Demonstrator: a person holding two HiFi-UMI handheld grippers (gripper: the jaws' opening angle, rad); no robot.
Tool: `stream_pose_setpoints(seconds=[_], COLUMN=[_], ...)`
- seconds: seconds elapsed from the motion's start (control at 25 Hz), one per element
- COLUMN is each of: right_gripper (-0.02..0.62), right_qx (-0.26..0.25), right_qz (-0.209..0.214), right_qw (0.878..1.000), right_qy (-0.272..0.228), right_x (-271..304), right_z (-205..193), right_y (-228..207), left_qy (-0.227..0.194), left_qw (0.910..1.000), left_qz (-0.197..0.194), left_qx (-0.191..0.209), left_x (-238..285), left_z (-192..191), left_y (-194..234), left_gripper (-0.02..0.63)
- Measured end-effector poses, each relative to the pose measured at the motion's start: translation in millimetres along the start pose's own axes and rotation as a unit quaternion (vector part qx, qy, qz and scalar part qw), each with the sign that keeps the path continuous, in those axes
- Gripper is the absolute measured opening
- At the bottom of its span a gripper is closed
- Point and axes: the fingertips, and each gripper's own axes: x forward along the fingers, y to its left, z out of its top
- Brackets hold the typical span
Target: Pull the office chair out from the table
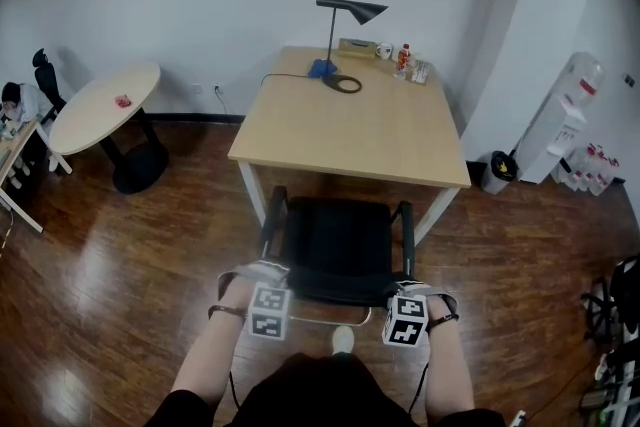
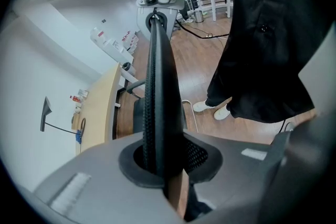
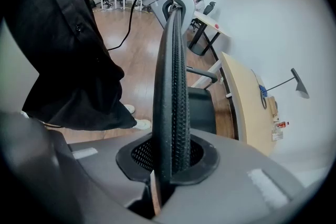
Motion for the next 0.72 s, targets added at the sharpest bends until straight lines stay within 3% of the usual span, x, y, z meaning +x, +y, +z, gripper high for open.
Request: stream_pose_setpoints(seconds=[0.72], right_gripper=[0.060], right_qx=[0.002], right_qz=[-0.004], right_qw=[1.000], right_qy=[0.001], right_x=[-19.5], right_z=[-0.7], right_y=[64.0], left_qy=[-0.001], left_qw=[1.0000], left_qz=[0.008], left_qx=[0.002], left_x=[-25.5], left_z=[19.5], left_y=[-59.2], left_gripper=[0.052])
